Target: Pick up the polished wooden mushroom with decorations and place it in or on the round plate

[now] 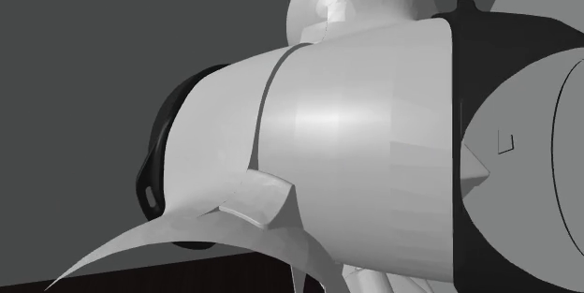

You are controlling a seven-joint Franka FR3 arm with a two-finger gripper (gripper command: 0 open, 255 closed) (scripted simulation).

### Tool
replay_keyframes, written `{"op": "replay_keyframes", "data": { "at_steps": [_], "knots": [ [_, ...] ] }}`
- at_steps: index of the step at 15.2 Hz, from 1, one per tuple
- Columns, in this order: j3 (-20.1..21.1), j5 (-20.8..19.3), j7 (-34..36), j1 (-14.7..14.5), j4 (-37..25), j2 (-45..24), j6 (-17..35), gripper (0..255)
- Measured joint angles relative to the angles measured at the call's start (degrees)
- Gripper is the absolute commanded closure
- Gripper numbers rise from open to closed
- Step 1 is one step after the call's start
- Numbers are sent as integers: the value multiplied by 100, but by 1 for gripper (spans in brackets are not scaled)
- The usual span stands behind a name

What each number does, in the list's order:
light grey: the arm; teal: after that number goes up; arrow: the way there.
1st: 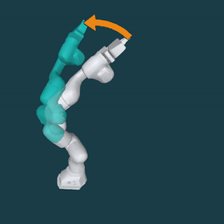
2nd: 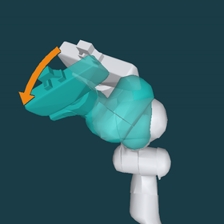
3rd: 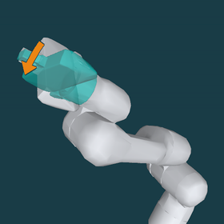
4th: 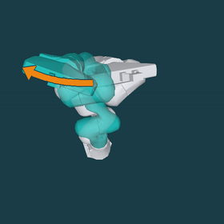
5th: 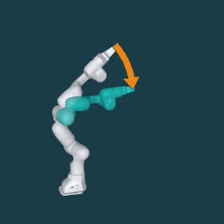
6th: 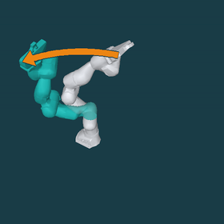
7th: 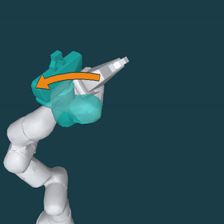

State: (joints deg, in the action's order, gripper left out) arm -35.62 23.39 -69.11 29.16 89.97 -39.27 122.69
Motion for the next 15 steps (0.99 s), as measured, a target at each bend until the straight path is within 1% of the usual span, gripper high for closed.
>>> {"op": "replay_keyframes", "data": {
  "at_steps": [4,5,11,15],
  "knots": [
    [2,3,-1,0,4,-3,8,255],
    [2,3,-1,0,4,-3,8,0],
    [2,3,-1,0,4,-3,9,0],
    [-140,-177,99,-114,-53,312,-333,0]
  ]
}}
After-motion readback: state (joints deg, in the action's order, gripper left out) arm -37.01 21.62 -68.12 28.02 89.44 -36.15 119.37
